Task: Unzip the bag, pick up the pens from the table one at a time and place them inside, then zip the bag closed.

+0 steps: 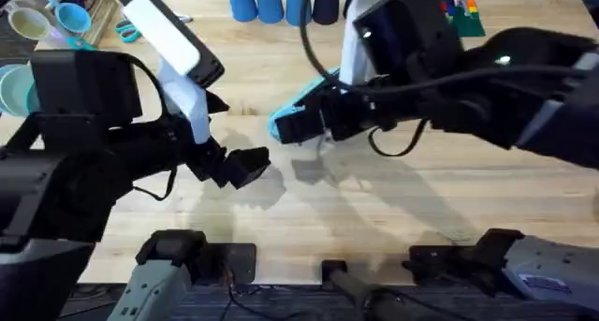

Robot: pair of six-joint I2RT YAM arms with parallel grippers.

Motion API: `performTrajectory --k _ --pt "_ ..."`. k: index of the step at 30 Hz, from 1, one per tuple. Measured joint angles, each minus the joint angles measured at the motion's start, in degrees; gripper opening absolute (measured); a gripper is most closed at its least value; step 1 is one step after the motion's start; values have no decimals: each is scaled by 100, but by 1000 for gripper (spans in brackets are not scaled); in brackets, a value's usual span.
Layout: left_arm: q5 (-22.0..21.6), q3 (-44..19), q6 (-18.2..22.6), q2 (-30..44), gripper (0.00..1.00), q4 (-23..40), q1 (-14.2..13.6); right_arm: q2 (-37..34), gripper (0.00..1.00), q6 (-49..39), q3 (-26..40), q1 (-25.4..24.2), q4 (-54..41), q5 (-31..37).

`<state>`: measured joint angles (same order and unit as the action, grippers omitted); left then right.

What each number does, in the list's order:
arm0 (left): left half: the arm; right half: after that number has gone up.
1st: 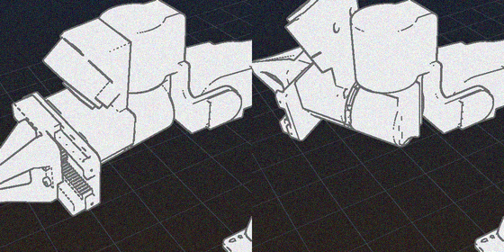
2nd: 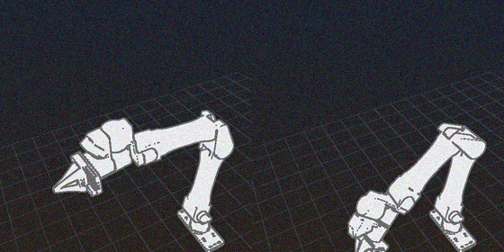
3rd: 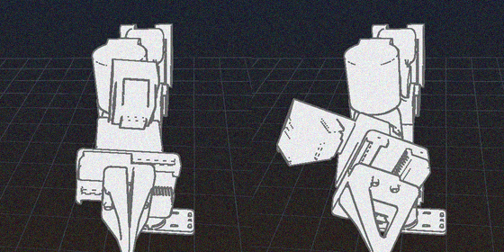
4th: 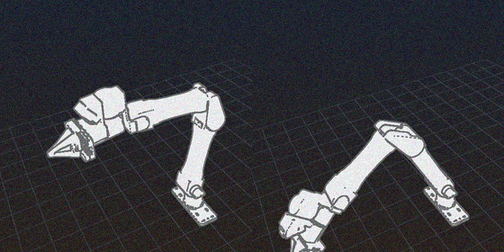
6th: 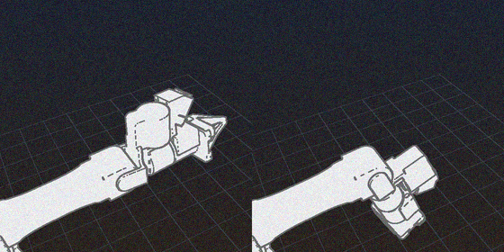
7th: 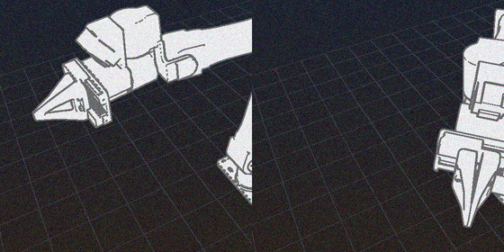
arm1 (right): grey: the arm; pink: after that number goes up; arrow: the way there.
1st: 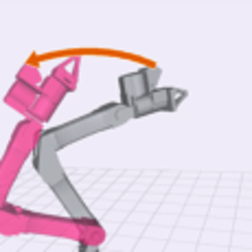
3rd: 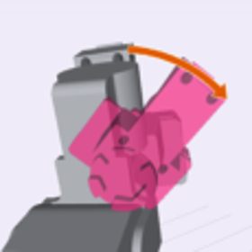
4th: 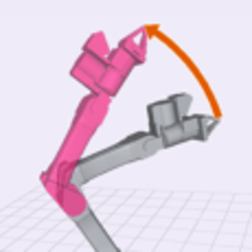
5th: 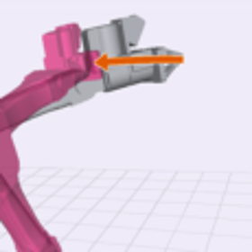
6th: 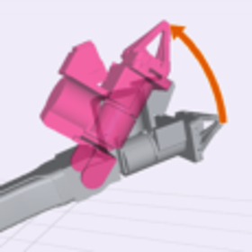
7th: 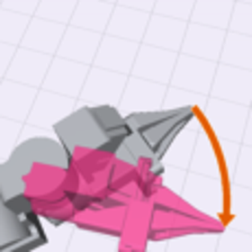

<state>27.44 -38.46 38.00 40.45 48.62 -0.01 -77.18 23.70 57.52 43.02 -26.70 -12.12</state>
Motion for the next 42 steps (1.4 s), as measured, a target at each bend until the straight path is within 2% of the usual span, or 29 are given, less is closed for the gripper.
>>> performTrajectory --k 24,31,33,42 --pt "0 0 0 -1 993 0 0 -1075 994 417 -4 85 1078 384" --pt "0 0 0 0 993 0 0 -1120 924 656 -7 86 1147 555" --pt "0 0 0 0 993 0 0 -1163 867 786 -7 86 1227 640" --pt "0 0 0 -2 993 0 0 -1341 747 855 -7 231 1337 747"
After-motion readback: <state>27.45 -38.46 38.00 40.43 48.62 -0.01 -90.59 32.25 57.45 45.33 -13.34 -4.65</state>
